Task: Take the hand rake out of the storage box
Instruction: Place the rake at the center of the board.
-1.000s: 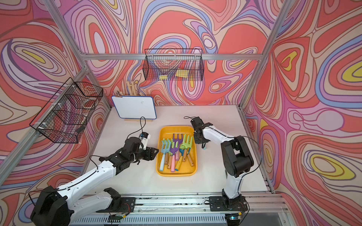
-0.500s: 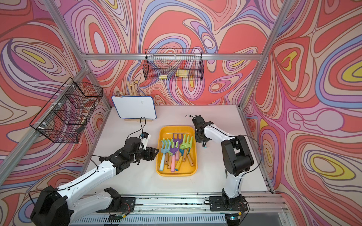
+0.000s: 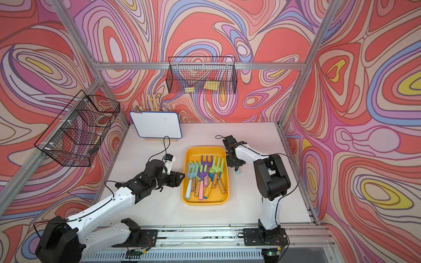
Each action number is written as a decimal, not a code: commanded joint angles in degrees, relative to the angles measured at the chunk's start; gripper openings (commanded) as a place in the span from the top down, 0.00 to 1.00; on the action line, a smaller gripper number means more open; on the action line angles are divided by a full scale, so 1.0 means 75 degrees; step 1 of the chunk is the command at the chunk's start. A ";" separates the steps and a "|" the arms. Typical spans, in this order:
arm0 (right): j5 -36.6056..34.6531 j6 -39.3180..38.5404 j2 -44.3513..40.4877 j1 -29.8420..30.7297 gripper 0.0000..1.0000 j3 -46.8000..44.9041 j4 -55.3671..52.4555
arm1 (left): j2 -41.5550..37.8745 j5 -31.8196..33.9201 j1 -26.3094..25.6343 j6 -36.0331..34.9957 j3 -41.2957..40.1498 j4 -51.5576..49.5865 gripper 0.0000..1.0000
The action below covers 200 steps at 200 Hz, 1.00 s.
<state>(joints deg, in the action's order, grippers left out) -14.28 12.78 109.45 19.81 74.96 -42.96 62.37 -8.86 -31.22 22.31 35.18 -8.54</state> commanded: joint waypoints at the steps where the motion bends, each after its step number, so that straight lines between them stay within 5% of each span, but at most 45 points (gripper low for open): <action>1: -0.0005 0.0100 0.0216 -0.0048 0.81 0.0189 -0.0050 | -0.0018 -0.0057 -0.0067 -0.0057 0.0169 0.0129 0.30; 132: 0.0151 0.0101 -0.0117 -0.0041 0.60 0.0020 0.0090 | 0.0028 0.0004 -0.0132 -0.0075 0.0172 0.0125 0.29; 200: 0.0081 0.0056 -0.1289 -0.0040 0.21 -0.0359 0.0296 | -0.0425 0.0261 -0.0170 -0.0133 0.0281 -0.0126 0.27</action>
<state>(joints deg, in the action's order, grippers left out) -13.19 13.02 105.56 19.77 73.67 -42.26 61.73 -8.56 -31.97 22.28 35.20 -8.60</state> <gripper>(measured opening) 0.735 0.721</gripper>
